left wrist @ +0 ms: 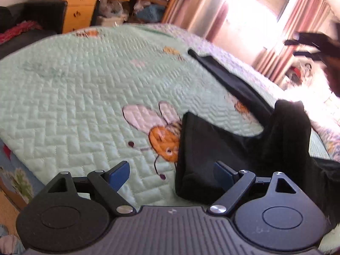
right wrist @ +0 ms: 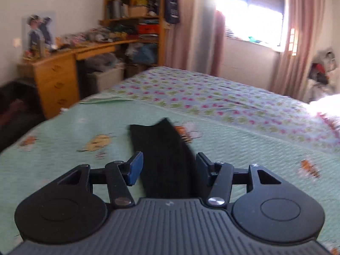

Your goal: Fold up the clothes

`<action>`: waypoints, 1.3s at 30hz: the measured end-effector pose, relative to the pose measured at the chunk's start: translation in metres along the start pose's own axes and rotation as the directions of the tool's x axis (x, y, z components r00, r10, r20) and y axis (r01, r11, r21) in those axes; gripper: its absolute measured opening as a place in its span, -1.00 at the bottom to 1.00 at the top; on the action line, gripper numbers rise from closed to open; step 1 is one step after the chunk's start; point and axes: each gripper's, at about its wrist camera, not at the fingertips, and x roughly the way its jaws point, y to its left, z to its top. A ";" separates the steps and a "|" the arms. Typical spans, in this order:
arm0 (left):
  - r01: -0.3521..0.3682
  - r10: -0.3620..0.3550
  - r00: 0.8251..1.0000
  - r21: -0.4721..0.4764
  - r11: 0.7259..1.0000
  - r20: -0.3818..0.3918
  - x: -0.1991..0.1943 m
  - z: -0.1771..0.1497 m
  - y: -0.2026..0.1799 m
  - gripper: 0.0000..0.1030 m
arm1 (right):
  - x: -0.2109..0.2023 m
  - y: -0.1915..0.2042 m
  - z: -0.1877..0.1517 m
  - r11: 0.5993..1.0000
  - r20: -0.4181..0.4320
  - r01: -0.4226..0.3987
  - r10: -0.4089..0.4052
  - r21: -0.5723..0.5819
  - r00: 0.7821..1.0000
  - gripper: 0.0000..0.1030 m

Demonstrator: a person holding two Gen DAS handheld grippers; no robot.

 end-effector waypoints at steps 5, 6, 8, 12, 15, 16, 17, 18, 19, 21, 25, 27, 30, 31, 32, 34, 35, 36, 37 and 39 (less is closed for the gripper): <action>-0.028 0.031 0.999 -0.096 0.995 0.028 -0.021 0.002 0.013 0.71 | -0.110 0.112 -0.091 0.879 -0.023 -0.328 0.341 -0.346 0.940 0.60; -0.034 0.038 0.999 -0.111 0.993 0.034 -0.027 0.002 0.016 0.71 | -0.124 0.138 -0.114 0.820 -0.049 -0.336 0.354 -0.464 0.934 0.66; -0.046 0.053 0.997 -0.130 0.990 0.048 -0.039 0.001 0.020 0.71 | -0.135 0.182 -0.171 0.671 -0.081 -0.285 0.318 -0.684 0.944 0.67; -0.063 0.074 0.995 -0.146 0.987 0.070 -0.059 -0.005 0.029 0.71 | -0.126 0.236 -0.248 0.446 -0.100 -0.196 0.230 -0.873 0.968 0.67; -0.066 0.079 0.994 -0.162 0.985 0.073 -0.065 -0.008 0.035 0.71 | -0.103 0.245 -0.270 0.419 -0.120 -0.199 0.206 -0.886 0.971 0.67; -0.061 0.074 0.995 -0.165 0.984 0.072 -0.065 -0.009 0.036 0.71 | -0.098 0.247 -0.274 0.415 -0.122 -0.201 0.209 -0.887 0.970 0.67; -0.057 0.069 0.995 -0.168 0.984 0.071 -0.064 -0.010 0.038 0.71 | -0.093 0.249 -0.276 0.417 -0.107 -0.188 0.209 -0.889 0.972 0.67; -0.052 0.065 0.995 -0.170 0.984 0.070 -0.064 -0.011 0.039 0.71 | -0.088 0.250 -0.279 0.420 -0.092 -0.174 0.208 -0.891 0.974 0.68; -0.049 0.061 0.996 -0.167 0.985 0.070 -0.062 -0.012 0.039 0.72 | -0.082 0.250 -0.281 0.427 -0.073 -0.157 0.207 -0.891 0.976 0.75; -0.041 0.053 0.996 -0.164 0.986 0.067 -0.059 -0.014 0.039 0.72 | -0.064 0.246 -0.285 0.465 -0.018 -0.110 0.198 -0.879 0.980 0.92; -0.018 0.028 0.998 -0.173 0.985 0.054 -0.053 -0.018 0.041 0.72 | -0.038 0.253 -0.279 0.531 0.042 -0.038 0.138 -0.846 0.990 0.92; -0.009 0.017 0.999 -0.173 0.985 0.048 -0.050 -0.020 0.042 0.72 | -0.028 0.255 -0.271 0.578 0.019 -0.052 0.116 -0.815 0.993 0.67; 0.005 0.003 0.999 -0.160 0.987 0.048 -0.049 -0.021 0.041 0.72 | -0.017 0.252 -0.252 0.669 -0.056 -0.081 0.059 -0.739 0.997 -0.75; 0.013 -0.005 0.999 -0.156 0.988 0.049 -0.048 -0.022 0.042 0.72 | -0.017 0.247 -0.242 0.707 -0.073 -0.093 0.059 -0.701 0.996 -0.75; 0.022 -0.014 0.999 -0.152 0.988 0.050 -0.048 -0.022 0.042 0.72 | -0.017 0.242 -0.229 0.745 -0.082 -0.101 0.062 -0.660 0.995 -0.76; 0.038 -0.030 0.998 -0.141 0.989 0.054 -0.047 -0.023 0.043 0.72 | -0.022 0.230 -0.191 0.823 -0.048 -0.087 0.073 -0.561 0.996 -0.77; 0.046 -0.039 0.998 -0.134 0.990 0.056 -0.046 -0.024 0.043 0.72 | -0.025 0.225 -0.172 0.857 -0.031 -0.082 0.076 -0.508 0.997 -0.77; 0.057 -0.049 0.997 -0.130 0.990 0.058 -0.045 -0.024 0.043 0.72 | -0.028 0.219 -0.153 0.888 -0.014 -0.076 0.079 -0.453 0.997 -0.77; 0.065 -0.058 0.997 -0.128 0.990 0.058 -0.044 -0.024 0.043 0.72 | -0.032 0.214 -0.133 0.915 0.007 -0.076 0.086 -0.397 0.996 -0.78; 0.078 -0.072 0.996 -0.125 0.989 0.055 -0.042 -0.023 0.041 0.72 | -0.042 0.212 -0.082 0.945 0.085 -0.115 0.148 -0.307 0.985 -0.79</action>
